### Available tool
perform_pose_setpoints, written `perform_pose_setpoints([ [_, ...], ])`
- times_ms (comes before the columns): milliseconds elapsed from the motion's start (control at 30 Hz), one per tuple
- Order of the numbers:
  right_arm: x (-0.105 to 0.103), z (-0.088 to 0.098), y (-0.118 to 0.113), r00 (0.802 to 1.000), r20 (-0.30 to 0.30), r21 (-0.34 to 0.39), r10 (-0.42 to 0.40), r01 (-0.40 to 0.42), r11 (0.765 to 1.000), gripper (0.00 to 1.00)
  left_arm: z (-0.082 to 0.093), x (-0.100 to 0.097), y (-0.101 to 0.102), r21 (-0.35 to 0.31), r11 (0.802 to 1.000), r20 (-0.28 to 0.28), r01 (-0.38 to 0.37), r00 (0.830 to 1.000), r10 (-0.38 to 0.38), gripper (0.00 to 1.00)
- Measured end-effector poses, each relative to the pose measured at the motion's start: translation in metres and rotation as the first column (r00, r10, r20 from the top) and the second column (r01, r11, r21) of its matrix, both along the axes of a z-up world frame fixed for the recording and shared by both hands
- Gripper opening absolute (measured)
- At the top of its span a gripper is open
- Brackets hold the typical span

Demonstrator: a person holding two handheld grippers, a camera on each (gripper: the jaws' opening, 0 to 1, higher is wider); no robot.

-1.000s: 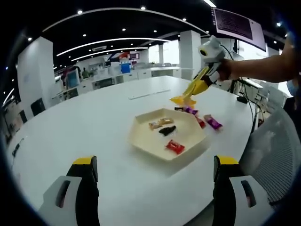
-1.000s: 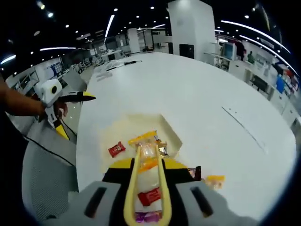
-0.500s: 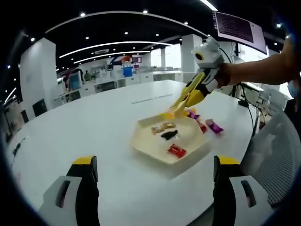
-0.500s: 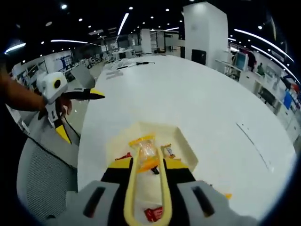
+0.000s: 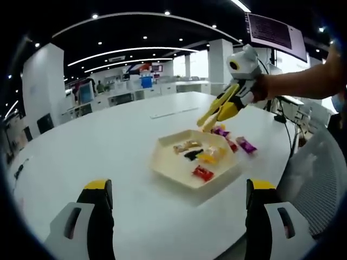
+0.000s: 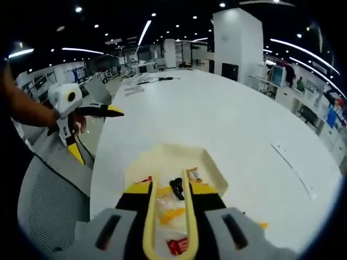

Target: Place the target food into the container with the food tongs after gripping and lifting it, then release it inside without dropping or visibly crushing the food.

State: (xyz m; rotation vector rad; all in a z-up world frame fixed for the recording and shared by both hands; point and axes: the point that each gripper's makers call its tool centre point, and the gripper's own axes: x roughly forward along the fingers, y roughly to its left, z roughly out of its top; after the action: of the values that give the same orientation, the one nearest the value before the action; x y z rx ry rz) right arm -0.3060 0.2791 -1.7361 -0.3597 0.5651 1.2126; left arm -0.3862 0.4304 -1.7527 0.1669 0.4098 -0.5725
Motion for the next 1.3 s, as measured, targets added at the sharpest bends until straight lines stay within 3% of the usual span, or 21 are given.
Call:
perform_pose_setpoints([
  [100, -0.003, 0.004, -0.005, 1.0, 0.004, 0.006, 0.001, -0.001, 1.0, 0.24, 0.006, 0.001, -0.002, -0.013, 1.0, 0.022, 0.009, 1.0, -0.009, 0.99],
  [367, -0.008, 0.011, -0.01, 1.0, -0.006, 0.027, 0.007, -0.007, 1.0, 0.24, 0.007, -0.001, -0.01, -0.025, 0.999, 0.008, 0.048, 0.999, -0.047, 0.98],
  [500, -0.015, 0.013, -0.01, 0.999, -0.005, 0.028, 0.037, -0.037, 0.999, 0.24, 0.011, -0.007, -0.026, -0.046, 0.987, -0.009, 0.156, 0.988, -0.156, 0.9],
  [667, -0.021, 0.017, -0.012, 0.998, -0.012, 0.038, 0.057, -0.056, 0.998, 0.24, 0.026, 0.006, -0.039, -0.087, 0.971, 0.002, 0.221, 0.975, -0.222, 0.8],
  [733, -0.024, 0.02, -0.013, 0.998, -0.015, 0.048, 0.063, -0.062, 0.997, 0.24, 0.027, 0.01, -0.046, -0.067, 0.962, 0.005, 0.264, 0.965, -0.264, 0.78],
  [767, -0.025, 0.021, -0.014, 0.998, -0.016, 0.049, 0.065, -0.064, 0.997, 0.24, 0.026, 0.01, -0.051, -0.046, 0.95, 0.002, 0.308, 0.951, -0.308, 0.78],
  [867, -0.026, 0.021, -0.016, 0.998, -0.012, 0.045, 0.065, -0.064, 0.997, 0.24, 0.023, 0.015, -0.061, -0.02, 0.94, -0.016, 0.341, 0.94, -0.341, 0.8],
  [1033, -0.023, 0.023, -0.021, 0.999, -0.004, 0.043, 0.049, -0.048, 0.998, 0.24, 0.028, 0.022, -0.066, -0.045, 0.942, -0.028, 0.333, 0.942, -0.335, 0.88],
  [1133, -0.016, 0.025, -0.03, 1.0, 0.012, 0.039, 0.018, -0.018, 0.999, 0.24, 0.025, 0.019, -0.066, -0.043, 0.947, -0.043, 0.319, 0.946, -0.321, 0.98],
  [1300, -0.011, 0.029, -0.047, 1.0, 0.021, 0.032, -0.02, 0.019, 0.999, 0.24, 0.018, 0.003, -0.053, -0.046, 0.959, -0.052, 0.28, 0.958, -0.282, 1.0],
])
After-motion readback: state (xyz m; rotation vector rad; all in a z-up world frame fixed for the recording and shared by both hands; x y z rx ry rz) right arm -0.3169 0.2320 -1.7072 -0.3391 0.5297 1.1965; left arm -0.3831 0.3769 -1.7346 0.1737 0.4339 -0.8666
